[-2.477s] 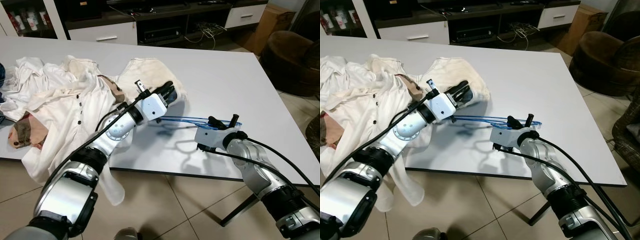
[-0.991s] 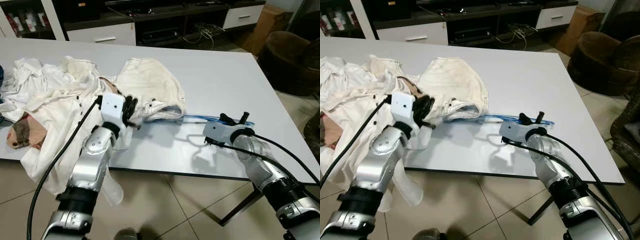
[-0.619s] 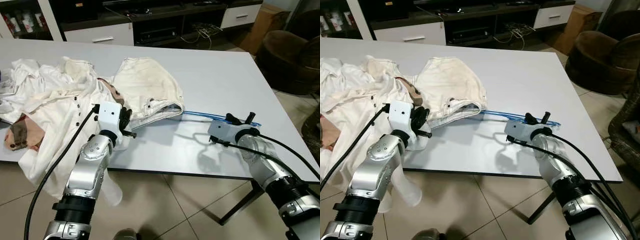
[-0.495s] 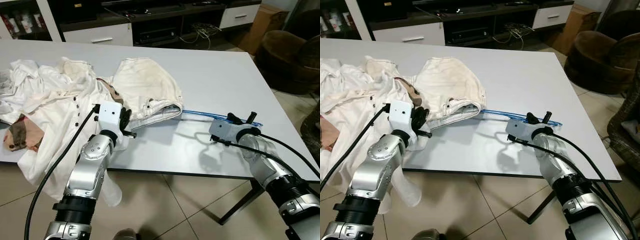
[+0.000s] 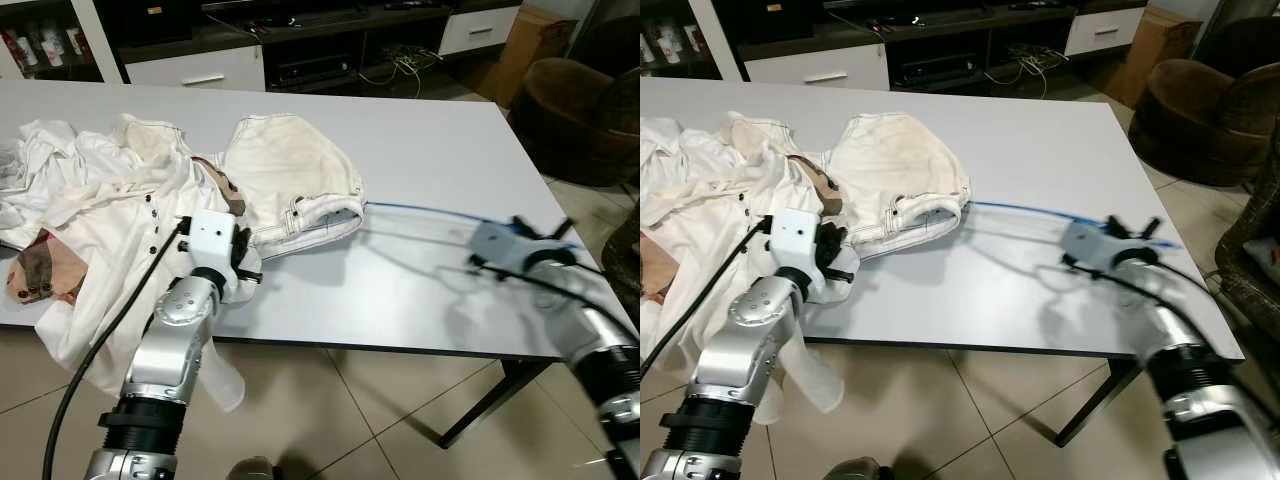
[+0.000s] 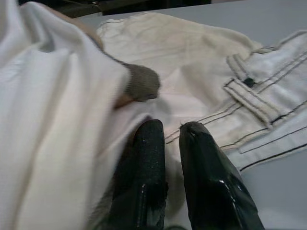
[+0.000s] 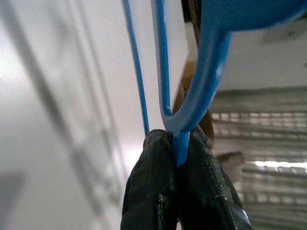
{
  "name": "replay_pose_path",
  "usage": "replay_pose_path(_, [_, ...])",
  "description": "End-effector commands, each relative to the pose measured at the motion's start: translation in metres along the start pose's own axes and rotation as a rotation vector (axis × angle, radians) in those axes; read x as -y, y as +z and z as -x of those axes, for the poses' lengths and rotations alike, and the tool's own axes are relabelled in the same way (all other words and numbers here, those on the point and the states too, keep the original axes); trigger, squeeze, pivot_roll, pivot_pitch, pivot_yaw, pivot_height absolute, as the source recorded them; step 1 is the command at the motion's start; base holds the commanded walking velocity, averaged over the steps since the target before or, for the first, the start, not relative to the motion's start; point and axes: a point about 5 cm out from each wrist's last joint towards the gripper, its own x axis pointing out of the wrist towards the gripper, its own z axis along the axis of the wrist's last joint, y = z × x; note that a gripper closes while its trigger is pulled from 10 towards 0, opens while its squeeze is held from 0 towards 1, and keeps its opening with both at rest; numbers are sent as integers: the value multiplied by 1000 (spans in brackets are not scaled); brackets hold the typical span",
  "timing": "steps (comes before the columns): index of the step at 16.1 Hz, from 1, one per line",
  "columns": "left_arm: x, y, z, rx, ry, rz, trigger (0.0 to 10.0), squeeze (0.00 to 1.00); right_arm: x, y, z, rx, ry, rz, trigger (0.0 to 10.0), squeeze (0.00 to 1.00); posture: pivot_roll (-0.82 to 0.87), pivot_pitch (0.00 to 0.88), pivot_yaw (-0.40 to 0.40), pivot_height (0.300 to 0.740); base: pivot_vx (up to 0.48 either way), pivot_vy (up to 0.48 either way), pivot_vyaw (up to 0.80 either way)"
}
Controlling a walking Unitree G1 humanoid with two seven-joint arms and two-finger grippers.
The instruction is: Hang hanger
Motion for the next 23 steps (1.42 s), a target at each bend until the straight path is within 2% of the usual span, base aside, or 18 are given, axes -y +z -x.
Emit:
replay_pose_path(1, [1,4,-1,7,1,-14,10000,0,11,-1,0,-1,-42,-10,10000,0,138,1,12,740,0,0,0])
replay_pose_path(5, [1,6,-4,12,3,-13,10000,0,23,-21,4,-63,-72,-17,10000,0,124,1,11,740,0,0,0])
replay_pose_path(7, [2,5,-4,9,2,-13,10000,0,39,-10,6,15,-107,-17,10000,0,120,1,13,740,0,0,0])
replay_pose_path(9, [3,5,-5,9,2,-14,10000,0,38,22,11,190,-63,65,10000,0,120,0,12,740,0,0,0])
replay_pose_path(12, [2,6,-6,14,7,-13,10000,0,24,43,16,308,-8,159,10000,0,125,0,8,740,0,0,0])
replay_pose_path(13, [1,6,-6,15,16,-11,10000,0,17,52,23,397,44,268,10000,0,129,0,6,740,0,0,0])
replay_pose_path(15, [0,6,-5,15,19,-11,10000,0,19,46,26,397,73,345,10000,0,131,0,5,740,0,0,0])
replay_pose_path(17, [-1,6,-4,14,24,-13,10000,0,21,31,30,375,139,416,10000,0,131,0,5,740,0,0,0])
replay_pose_path(19, [-2,5,-4,14,27,-15,10000,0,20,26,37,381,192,433,10000,0,134,0,5,740,0,0,0])
replay_pose_path(22, [-2,5,-4,13,24,-17,10000,0,19,30,46,409,228,401,10000,0,126,0,11,740,0,0,0])
replay_pose_path(23, [-1,5,-5,12,19,-19,10000,0,22,34,52,426,240,364,10000,0,118,0,16,740,0,0,0])
